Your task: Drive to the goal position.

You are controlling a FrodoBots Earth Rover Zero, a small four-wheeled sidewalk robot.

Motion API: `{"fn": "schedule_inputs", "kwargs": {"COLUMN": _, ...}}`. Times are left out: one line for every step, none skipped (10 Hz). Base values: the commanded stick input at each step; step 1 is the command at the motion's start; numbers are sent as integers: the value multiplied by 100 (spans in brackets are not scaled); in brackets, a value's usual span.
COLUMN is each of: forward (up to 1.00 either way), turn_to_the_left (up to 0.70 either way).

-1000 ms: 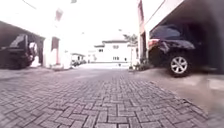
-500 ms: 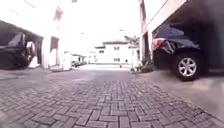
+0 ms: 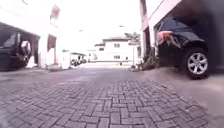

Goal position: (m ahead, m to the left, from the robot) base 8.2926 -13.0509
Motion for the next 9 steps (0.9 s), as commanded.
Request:
{"fn": "schedule_inputs", "kwargs": {"forward": 70, "turn_to_the_left": 0}}
{"fn": "schedule_inputs", "kwargs": {"forward": 70, "turn_to_the_left": 0}}
{"fn": "schedule_inputs", "kwargs": {"forward": 70, "turn_to_the_left": 0}}
{"fn": "schedule_inputs", "kwargs": {"forward": 70, "turn_to_the_left": 0}}
{"fn": "schedule_inputs", "kwargs": {"forward": 70, "turn_to_the_left": -12}}
{"fn": "schedule_inputs", "kwargs": {"forward": 70, "turn_to_the_left": -34}}
{"fn": "schedule_inputs", "kwargs": {"forward": 70, "turn_to_the_left": -35}}
{"fn": "schedule_inputs", "kwargs": {"forward": 70, "turn_to_the_left": -35}}
{"fn": "schedule_inputs", "kwargs": {"forward": 70, "turn_to_the_left": -35}}
